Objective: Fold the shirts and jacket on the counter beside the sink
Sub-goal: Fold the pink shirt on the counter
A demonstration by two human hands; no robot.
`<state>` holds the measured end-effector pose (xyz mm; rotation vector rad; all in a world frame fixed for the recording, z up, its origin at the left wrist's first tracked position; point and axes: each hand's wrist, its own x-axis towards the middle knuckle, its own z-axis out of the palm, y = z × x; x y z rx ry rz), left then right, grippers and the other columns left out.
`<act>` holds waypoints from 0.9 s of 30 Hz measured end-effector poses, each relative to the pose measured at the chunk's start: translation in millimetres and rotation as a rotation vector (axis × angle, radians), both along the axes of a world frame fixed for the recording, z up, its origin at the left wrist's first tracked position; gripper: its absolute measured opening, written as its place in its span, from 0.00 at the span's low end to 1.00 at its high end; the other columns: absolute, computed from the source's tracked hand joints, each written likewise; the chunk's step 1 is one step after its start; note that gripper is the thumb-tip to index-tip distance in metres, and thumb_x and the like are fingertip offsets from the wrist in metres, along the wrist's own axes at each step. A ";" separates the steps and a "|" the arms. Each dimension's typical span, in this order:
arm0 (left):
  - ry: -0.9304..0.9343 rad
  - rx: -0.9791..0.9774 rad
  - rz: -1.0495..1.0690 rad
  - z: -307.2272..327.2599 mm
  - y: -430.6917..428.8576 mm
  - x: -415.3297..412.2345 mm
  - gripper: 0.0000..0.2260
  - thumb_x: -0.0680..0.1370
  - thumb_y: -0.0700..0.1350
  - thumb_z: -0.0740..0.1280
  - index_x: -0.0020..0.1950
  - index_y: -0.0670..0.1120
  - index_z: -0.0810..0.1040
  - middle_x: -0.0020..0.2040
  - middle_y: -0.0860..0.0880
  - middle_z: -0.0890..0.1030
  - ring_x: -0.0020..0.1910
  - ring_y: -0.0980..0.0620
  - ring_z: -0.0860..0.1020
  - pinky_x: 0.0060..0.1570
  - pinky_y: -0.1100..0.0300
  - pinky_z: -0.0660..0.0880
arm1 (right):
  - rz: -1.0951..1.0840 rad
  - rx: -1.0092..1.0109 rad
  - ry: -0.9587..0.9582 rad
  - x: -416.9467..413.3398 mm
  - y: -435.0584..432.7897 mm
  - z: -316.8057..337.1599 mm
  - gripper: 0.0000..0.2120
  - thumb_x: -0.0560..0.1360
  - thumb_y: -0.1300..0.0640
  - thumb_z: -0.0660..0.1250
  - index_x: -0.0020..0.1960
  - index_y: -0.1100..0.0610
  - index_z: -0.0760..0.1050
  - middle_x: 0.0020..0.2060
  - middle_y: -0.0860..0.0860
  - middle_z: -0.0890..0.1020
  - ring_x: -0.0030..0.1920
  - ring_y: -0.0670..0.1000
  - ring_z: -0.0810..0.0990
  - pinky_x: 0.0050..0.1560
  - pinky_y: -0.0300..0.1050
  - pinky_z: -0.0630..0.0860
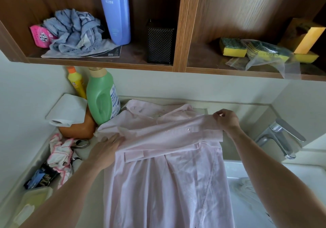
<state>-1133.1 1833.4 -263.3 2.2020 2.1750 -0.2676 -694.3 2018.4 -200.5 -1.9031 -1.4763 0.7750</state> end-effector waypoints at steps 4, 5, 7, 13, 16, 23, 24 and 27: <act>-0.109 -0.274 0.077 -2.5 2.6 8.4 0.33 0.75 0.47 0.58 0.79 0.58 0.53 0.80 0.54 0.55 0.73 0.43 0.63 0.65 0.47 0.69 | -0.006 -0.026 -0.346 -12.4 7.3 -13.3 0.08 0.77 0.58 0.67 0.53 0.57 0.81 0.54 0.58 0.79 0.56 0.59 0.76 0.56 0.47 0.73; -0.155 -0.250 0.083 -1.1 3.0 8.7 0.30 0.75 0.53 0.56 0.78 0.58 0.57 0.79 0.54 0.58 0.73 0.44 0.63 0.65 0.48 0.68 | -0.005 0.022 -0.415 -19.5 4.1 -18.6 0.07 0.77 0.58 0.67 0.54 0.55 0.80 0.57 0.58 0.76 0.59 0.60 0.74 0.59 0.50 0.71; -0.258 0.013 0.050 1.5 5.2 13.4 0.27 0.75 0.61 0.51 0.73 0.57 0.68 0.74 0.55 0.69 0.66 0.45 0.71 0.60 0.49 0.72 | 0.101 0.170 -0.456 -38.7 -4.9 -29.7 0.09 0.76 0.56 0.68 0.56 0.52 0.79 0.60 0.56 0.73 0.61 0.60 0.72 0.61 0.53 0.69; -0.246 0.167 0.002 -7.2 29.2 53.5 0.32 0.78 0.64 0.46 0.79 0.53 0.62 0.80 0.47 0.61 0.76 0.45 0.63 0.71 0.47 0.65 | 0.494 -0.071 -0.610 -63.8 -24.6 -84.0 0.28 0.82 0.40 0.54 0.80 0.44 0.54 0.80 0.49 0.52 0.79 0.55 0.50 0.78 0.56 0.47; -0.192 -0.059 0.090 -35.8 30.3 60.2 0.36 0.77 0.70 0.52 0.81 0.60 0.43 0.82 0.48 0.42 0.81 0.44 0.46 0.76 0.43 0.49 | 0.443 -0.221 -0.723 -29.5 -32.6 -113.2 0.31 0.80 0.34 0.41 0.80 0.40 0.39 0.80 0.46 0.38 0.80 0.52 0.37 0.78 0.59 0.43; -0.311 -0.258 0.195 -58.8 56.9 49.0 0.32 0.76 0.72 0.43 0.73 0.68 0.28 0.77 0.54 0.26 0.78 0.48 0.30 0.76 0.43 0.35 | 0.339 -0.281 -0.598 -18.0 -33.8 -113.9 0.28 0.78 0.31 0.40 0.77 0.31 0.39 0.79 0.39 0.36 0.79 0.61 0.50 0.76 0.60 0.55; -0.316 -0.252 0.215 -60.2 59.9 47.7 0.30 0.77 0.71 0.42 0.72 0.68 0.27 0.77 0.54 0.26 0.78 0.49 0.30 0.76 0.42 0.36 | 0.339 -0.287 -0.600 -18.4 -34.4 -114.0 0.28 0.79 0.32 0.41 0.77 0.32 0.40 0.79 0.39 0.37 0.79 0.61 0.51 0.76 0.61 0.55; -0.254 -0.262 0.259 -59.9 66.3 51.4 0.32 0.75 0.74 0.42 0.74 0.69 0.31 0.78 0.54 0.27 0.79 0.46 0.32 0.76 0.41 0.38 | 0.300 -0.230 -0.723 -21.9 -30.7 -106.1 0.26 0.80 0.34 0.43 0.77 0.36 0.53 0.80 0.45 0.51 0.76 0.60 0.59 0.75 0.62 0.52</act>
